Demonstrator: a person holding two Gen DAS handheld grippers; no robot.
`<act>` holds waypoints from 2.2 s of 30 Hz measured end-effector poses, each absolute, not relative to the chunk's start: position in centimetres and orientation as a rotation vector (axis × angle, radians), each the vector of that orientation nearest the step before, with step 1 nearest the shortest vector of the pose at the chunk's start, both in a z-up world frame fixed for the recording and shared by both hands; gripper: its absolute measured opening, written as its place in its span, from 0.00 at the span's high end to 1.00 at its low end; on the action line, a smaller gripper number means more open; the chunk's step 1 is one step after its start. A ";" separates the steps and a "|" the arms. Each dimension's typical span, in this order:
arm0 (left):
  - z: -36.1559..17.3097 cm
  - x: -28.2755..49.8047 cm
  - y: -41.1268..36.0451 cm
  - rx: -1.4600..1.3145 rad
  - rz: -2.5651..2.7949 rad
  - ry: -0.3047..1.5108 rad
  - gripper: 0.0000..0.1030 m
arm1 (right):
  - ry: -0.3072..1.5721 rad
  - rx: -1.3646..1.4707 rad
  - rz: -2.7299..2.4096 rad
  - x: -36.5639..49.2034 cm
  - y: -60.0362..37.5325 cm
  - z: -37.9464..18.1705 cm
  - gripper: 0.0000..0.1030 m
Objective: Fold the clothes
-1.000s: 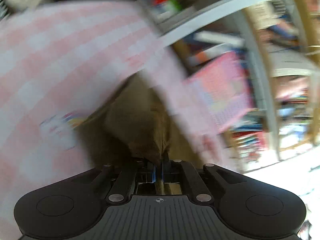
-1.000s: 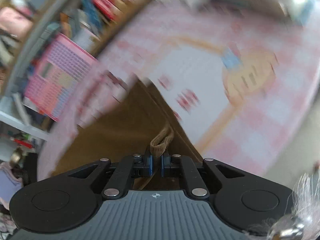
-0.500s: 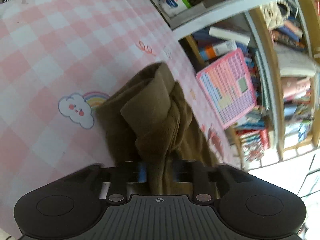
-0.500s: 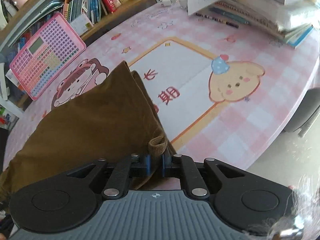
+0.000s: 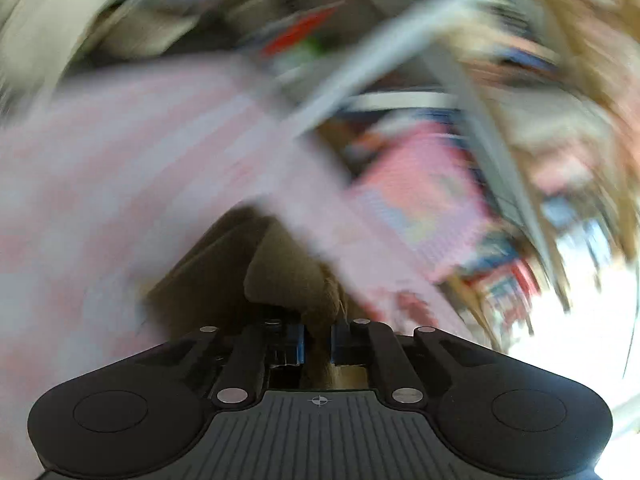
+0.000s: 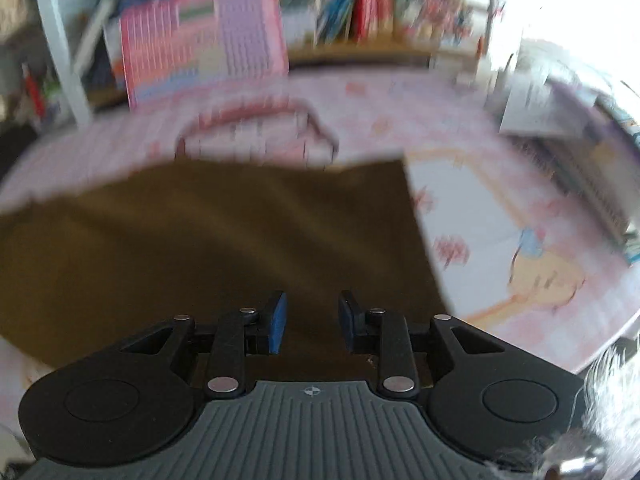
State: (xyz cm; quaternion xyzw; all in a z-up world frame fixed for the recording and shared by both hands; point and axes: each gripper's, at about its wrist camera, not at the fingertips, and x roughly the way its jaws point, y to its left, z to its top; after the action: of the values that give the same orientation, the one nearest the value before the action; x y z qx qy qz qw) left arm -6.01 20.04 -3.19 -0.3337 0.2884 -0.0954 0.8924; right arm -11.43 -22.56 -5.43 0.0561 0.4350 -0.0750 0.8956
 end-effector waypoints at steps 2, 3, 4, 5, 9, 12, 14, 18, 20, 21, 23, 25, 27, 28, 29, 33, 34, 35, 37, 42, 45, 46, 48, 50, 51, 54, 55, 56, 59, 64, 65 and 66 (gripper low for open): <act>-3.0 -6.0 20.1 -0.639 -0.187 0.616 0.91 | 0.918 0.095 -0.150 -11.6 -22.3 -6.4 0.76; -3.9 -5.7 20.7 -0.654 -0.156 0.658 0.91 | 0.919 0.078 -0.146 -11.6 -22.1 -6.6 0.76; -5.6 -5.1 21.6 -0.695 -0.106 0.728 0.91 | 0.918 0.060 -0.142 -11.6 -21.9 -6.6 0.76; -7.3 -4.6 22.5 -0.733 -0.060 0.792 0.90 | 0.922 0.060 -0.142 -11.5 -22.0 -6.5 0.76; -9.7 -5.0 23.5 -0.829 -0.039 0.805 0.86 | 0.921 0.063 -0.136 -11.4 -22.2 -6.7 0.76; -9.1 -5.5 23.4 -0.819 -0.050 0.793 0.81 | 0.918 0.053 -0.138 -11.7 -21.9 -6.5 0.76; -8.5 -6.0 23.6 -0.819 -0.056 0.772 0.67 | 0.918 0.056 -0.142 -11.8 -21.8 -6.5 0.76; -7.7 -7.3 23.9 -0.815 -0.036 0.740 0.47 | 0.877 0.145 -0.197 -12.5 -22.8 -5.8 0.73; -8.1 -7.5 24.2 -0.831 -0.019 0.754 0.45 | 0.828 0.177 -0.254 -13.1 -23.7 -5.1 0.72; -8.3 -7.6 24.3 -0.839 -0.010 0.761 0.43 | 0.822 0.174 -0.284 -13.1 -24.2 -5.0 0.71; -8.6 -7.7 24.5 -0.854 0.005 0.775 0.41 | 0.823 0.159 -0.341 -13.2 -25.2 -5.0 0.70; -8.9 -7.1 24.3 -0.865 0.005 0.788 0.40 | 0.849 0.154 -0.367 -13.1 -26.0 -5.4 0.70; -9.3 -6.7 24.1 -0.881 0.005 0.786 0.40 | 0.872 0.157 -0.370 -13.1 -26.5 -5.8 0.70; -9.4 -6.4 23.9 -0.889 0.005 0.784 0.40 | 0.878 0.151 -0.365 -13.1 -26.5 -5.9 0.70; -9.5 -6.2 23.8 -0.898 0.008 0.782 0.41 | 0.884 0.142 -0.359 -13.0 -26.4 -6.0 0.70; -9.6 -5.8 23.2 -0.908 0.025 0.768 0.44 | 0.903 0.112 -0.323 -12.0 -26.5 -6.5 0.68; -9.6 -5.8 23.1 -0.908 0.032 0.765 0.49 | 0.904 0.102 -0.315 -11.8 -26.4 -6.5 0.68; -9.7 -5.9 23.0 -0.909 0.040 0.763 0.60 | 0.902 0.090 -0.307 -11.5 -26.5 -6.6 0.68; -10.1 -6.0 22.9 -0.929 0.061 0.762 0.71 | 0.897 0.068 -0.289 -10.6 -26.9 -6.7 0.68; -10.4 -5.9 21.6 -0.952 0.105 0.728 0.75 | 0.885 0.029 -0.221 -7.5 -28.4 -6.8 0.68; -10.2 -5.2 20.7 -0.941 0.134 0.717 0.78 | 0.885 0.006 -0.175 -5.5 -29.2 -6.8 0.68; -9.9 -4.8 20.5 -0.927 0.143 0.713 0.80 | 0.886 -0.001 -0.159 -4.9 -29.4 -6.8 0.68; -8.5 -4.2 19.8 -0.880 0.169 0.689 0.85 | 0.886 -0.014 -0.123 -3.9 -29.6 -6.8 0.68; -5.0 -4.4 18.0 -0.761 0.140 0.588 0.86 | 0.883 -0.029 -0.081 -3.3 -29.6 -6.8 0.68; -3.4 -4.7 17.1 -0.701 0.116 0.540 0.86 | 0.881 -0.038 -0.063 -3.1 -29.5 -6.8 0.68; -1.0 -5.0 15.6 -0.600 0.097 0.473 0.86 | 0.872 -0.070 -0.015 -2.9 -29.4 -6.8 0.67; -1.9 -4.7 16.1 -0.631 0.141 0.510 0.86 | 0.872 -0.079 -0.003 -3.0 -29.4 -6.9 0.66; -3.2 -4.4 16.8 -0.670 0.190 0.562 0.86 | 0.871 -0.085 0.011 -3.0 -29.5 -6.9 0.66; -5.7 -3.9 18.2 -0.753 0.298 0.653 0.86 | 0.869 -0.096 0.057 -3.2 -29.9 -6.9 0.63; -5.8 -3.9 18.1 -0.752 0.394 0.649 0.35 | 0.861 -0.123 0.118 -3.5 -30.0 -7.0 0.56; -5.4 -4.0 17.8 -0.732 0.422 0.642 0.31 | 0.857 -0.130 0.126 -3.5 -30.0 -7.0 0.55; -4.9 -4.2 17.4 -0.714 0.444 0.629 0.31 | 0.854 -0.137 0.135 -3.6 -30.0 -7.0 0.54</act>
State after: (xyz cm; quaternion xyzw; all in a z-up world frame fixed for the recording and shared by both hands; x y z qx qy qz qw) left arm -4.23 17.45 -4.94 -0.3410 0.3002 0.2121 0.8652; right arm -3.62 -29.95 -7.05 -0.0663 0.4135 0.0654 0.9057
